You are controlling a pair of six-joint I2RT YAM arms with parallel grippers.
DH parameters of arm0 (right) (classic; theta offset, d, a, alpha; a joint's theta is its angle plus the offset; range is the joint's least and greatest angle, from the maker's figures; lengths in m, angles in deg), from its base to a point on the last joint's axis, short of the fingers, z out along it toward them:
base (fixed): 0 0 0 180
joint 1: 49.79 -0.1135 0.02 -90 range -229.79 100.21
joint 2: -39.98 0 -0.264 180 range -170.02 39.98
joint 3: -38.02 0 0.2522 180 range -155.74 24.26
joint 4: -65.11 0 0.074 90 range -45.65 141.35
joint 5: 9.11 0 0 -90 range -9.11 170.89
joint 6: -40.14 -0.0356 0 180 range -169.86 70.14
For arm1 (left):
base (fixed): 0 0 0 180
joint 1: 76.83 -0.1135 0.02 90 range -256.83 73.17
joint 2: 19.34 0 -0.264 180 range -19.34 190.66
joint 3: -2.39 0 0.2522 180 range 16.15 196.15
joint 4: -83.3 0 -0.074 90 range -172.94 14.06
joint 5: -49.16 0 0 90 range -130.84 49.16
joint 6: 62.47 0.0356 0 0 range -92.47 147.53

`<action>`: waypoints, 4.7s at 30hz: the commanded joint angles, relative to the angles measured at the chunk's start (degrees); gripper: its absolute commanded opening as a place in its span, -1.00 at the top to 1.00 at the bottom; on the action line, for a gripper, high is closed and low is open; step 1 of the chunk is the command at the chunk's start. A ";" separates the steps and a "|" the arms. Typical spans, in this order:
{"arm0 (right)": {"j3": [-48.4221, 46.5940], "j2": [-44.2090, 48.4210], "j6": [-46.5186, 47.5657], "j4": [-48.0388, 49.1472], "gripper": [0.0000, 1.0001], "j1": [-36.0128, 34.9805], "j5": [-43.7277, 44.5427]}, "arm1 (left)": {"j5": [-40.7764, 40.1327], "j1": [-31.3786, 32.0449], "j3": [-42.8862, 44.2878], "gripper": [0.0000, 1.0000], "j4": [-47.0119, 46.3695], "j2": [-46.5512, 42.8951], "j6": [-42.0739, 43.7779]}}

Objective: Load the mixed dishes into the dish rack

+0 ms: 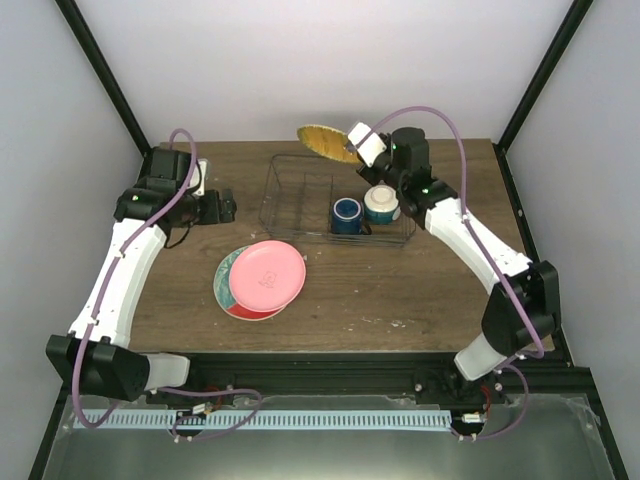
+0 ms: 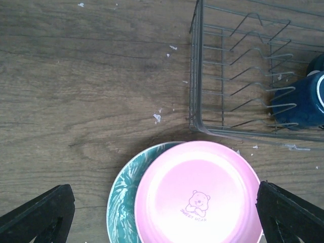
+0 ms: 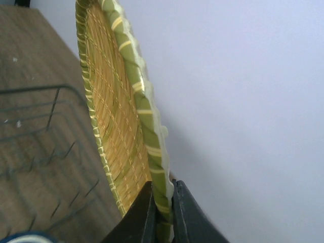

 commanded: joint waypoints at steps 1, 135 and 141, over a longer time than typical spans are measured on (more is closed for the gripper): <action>-6.37 -2.83 6.64 10.79 0.99 1.50 -8.41 | 0.67 -0.38 -1.40 -0.99 -1.48 0.09 -0.59; -4.03 -22.37 -63.20 -32.05 0.02 -20.58 -17.74 | 6.78 0.93 -22.78 -0.92 -8.60 10.76 -1.26; -4.82 -25.13 -63.01 -30.02 0.15 -20.75 -17.37 | 6.45 1.09 -22.70 -0.93 -8.38 10.86 -1.19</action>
